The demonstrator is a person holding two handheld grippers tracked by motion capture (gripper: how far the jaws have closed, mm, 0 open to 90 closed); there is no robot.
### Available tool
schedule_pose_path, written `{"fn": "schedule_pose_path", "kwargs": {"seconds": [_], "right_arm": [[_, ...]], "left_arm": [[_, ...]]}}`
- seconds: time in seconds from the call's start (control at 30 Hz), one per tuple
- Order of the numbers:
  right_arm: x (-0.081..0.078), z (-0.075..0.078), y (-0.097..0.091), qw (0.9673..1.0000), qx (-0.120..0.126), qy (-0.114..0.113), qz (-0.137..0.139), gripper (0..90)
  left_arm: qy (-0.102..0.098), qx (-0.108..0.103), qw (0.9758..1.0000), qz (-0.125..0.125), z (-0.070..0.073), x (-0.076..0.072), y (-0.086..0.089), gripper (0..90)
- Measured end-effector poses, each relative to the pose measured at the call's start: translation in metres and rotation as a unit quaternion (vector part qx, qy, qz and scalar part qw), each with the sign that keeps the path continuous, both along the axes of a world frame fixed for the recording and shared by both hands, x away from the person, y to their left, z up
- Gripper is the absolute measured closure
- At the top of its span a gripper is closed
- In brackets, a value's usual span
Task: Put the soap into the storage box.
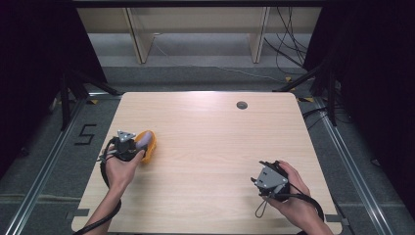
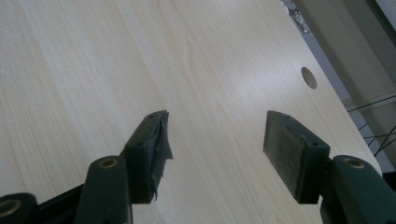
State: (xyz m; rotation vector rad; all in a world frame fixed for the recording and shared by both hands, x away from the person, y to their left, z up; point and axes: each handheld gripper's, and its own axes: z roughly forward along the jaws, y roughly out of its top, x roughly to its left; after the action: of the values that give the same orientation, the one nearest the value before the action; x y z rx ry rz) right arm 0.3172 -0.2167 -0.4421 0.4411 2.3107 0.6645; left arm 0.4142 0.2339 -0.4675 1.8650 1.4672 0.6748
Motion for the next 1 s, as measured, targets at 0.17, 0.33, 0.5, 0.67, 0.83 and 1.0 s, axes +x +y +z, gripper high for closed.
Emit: {"fn": "schedule_pose_path", "kwargs": {"seconds": [0.17,0.33,0.5,0.67,0.83,1.0], "right_arm": [[0.0,0.0,0.0,1.0,0.0,0.0,0.0,41.0],[0.0,0.0,0.0,1.0,0.0,0.001,0.0,40.9],[0.0,0.0,-0.001,1.0,0.001,0.003,-0.001,40.7],[0.0,0.0,-0.002,1.0,0.001,0.001,-0.004,40.1],[0.0,-0.001,-0.003,1.0,0.0,0.005,-0.001,39.5],[-0.001,-0.002,-0.003,0.9998,0.005,0.013,-0.012,39.2]], "left_arm": [[0.015,-0.004,0.9999,-0.004,-0.002,0.001,0.001,58.4],[0.025,0.001,0.9996,-0.009,-0.003,0.0,0.002,57.2],[0.007,-0.02,0.9996,-0.016,0.004,-0.002,0.004,47.0],[-0.02,-0.031,0.999,-0.027,0.013,-0.013,0.008,38.5],[-0.033,-0.049,0.9974,-0.042,0.017,-0.03,0.018,33.6],[-0.037,-0.066,0.9956,-0.055,0.011,-0.053,0.027,32.1]]}}
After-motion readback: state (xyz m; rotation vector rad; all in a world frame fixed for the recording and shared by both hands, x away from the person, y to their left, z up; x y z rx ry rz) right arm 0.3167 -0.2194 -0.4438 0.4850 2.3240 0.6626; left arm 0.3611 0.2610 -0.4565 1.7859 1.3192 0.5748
